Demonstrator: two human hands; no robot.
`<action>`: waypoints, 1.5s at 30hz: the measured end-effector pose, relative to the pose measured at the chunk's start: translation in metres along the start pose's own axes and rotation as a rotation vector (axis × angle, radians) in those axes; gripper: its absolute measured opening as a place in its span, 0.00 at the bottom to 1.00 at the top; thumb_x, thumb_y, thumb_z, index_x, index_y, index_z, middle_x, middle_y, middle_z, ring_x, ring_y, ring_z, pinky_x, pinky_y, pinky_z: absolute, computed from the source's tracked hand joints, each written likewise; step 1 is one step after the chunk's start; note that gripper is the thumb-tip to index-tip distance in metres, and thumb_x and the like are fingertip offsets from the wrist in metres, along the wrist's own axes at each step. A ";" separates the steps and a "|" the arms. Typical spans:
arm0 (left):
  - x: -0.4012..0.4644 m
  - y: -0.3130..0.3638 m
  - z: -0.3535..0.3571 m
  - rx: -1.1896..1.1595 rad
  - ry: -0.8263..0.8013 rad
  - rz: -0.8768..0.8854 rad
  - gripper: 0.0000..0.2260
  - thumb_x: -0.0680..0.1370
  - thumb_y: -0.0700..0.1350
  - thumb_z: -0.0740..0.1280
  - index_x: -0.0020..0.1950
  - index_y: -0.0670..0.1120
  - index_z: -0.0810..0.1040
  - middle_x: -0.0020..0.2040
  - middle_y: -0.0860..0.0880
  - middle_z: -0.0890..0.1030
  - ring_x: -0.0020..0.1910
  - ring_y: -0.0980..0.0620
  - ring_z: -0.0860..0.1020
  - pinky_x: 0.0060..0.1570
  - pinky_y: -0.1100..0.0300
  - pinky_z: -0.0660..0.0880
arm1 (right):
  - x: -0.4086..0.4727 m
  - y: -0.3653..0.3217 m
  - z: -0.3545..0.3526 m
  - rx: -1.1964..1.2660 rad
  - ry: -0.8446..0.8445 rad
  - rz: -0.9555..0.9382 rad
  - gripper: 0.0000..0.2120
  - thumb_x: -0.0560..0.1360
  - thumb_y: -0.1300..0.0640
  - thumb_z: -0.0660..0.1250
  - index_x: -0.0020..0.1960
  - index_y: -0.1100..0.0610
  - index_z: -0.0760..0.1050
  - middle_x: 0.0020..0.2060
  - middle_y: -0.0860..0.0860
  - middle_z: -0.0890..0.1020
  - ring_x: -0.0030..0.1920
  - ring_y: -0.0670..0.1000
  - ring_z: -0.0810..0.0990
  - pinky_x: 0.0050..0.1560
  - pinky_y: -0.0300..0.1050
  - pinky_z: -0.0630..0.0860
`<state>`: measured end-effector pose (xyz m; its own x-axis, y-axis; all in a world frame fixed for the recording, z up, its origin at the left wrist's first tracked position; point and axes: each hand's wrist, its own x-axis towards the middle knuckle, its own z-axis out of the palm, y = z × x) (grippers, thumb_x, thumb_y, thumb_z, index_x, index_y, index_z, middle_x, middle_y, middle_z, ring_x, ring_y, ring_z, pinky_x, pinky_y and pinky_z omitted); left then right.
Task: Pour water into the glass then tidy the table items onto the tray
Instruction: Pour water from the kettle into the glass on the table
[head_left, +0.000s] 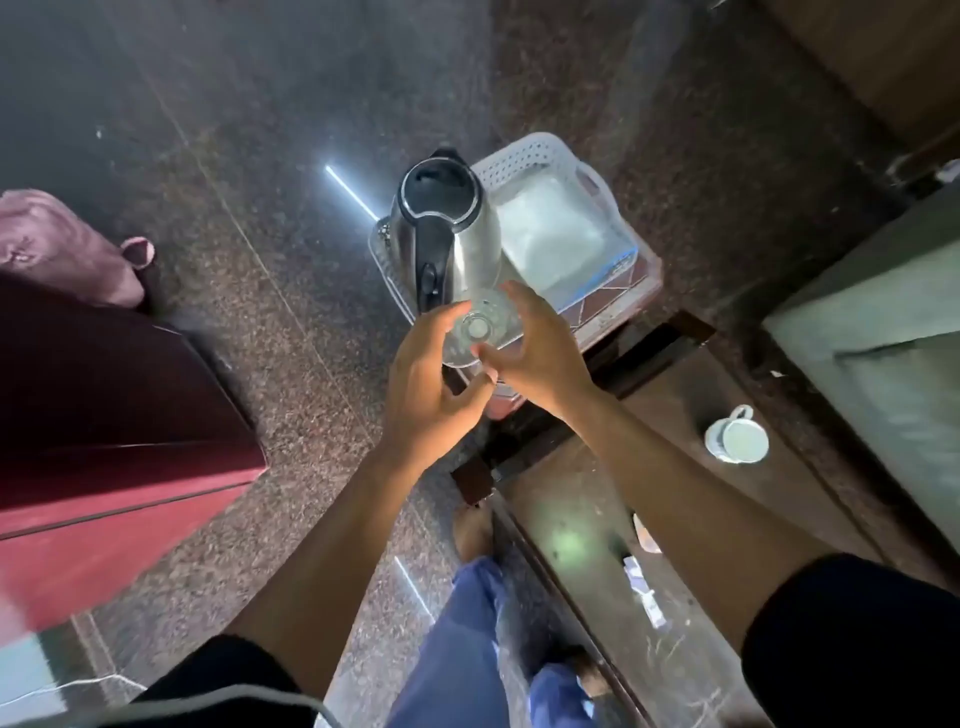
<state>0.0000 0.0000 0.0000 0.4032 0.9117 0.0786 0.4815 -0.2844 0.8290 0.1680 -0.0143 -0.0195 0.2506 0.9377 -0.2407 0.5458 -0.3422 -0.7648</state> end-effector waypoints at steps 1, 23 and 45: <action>0.001 -0.008 0.001 -0.004 -0.003 0.014 0.31 0.74 0.39 0.79 0.76 0.42 0.76 0.70 0.47 0.81 0.68 0.57 0.77 0.70 0.56 0.77 | 0.008 0.003 0.009 -0.028 -0.022 -0.009 0.41 0.72 0.49 0.79 0.79 0.53 0.65 0.71 0.53 0.77 0.71 0.54 0.75 0.69 0.56 0.76; 0.000 -0.021 -0.008 -0.145 0.013 -0.011 0.38 0.74 0.40 0.76 0.83 0.42 0.68 0.78 0.49 0.75 0.79 0.52 0.74 0.78 0.52 0.72 | 0.011 -0.018 -0.003 -0.157 0.145 -0.053 0.43 0.65 0.37 0.77 0.76 0.50 0.67 0.62 0.48 0.80 0.63 0.51 0.79 0.62 0.52 0.79; 0.046 -0.001 -0.045 -0.273 0.347 0.043 0.34 0.69 0.48 0.85 0.71 0.43 0.77 0.61 0.52 0.85 0.57 0.50 0.86 0.53 0.55 0.83 | -0.007 -0.099 -0.036 0.257 0.220 -0.185 0.24 0.78 0.37 0.68 0.70 0.47 0.73 0.62 0.43 0.80 0.63 0.46 0.80 0.61 0.51 0.80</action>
<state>-0.0169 0.0556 0.0280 0.1109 0.9596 0.2587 0.2279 -0.2779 0.9332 0.1408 0.0113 0.0796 0.3476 0.9372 0.0281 0.3868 -0.1160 -0.9148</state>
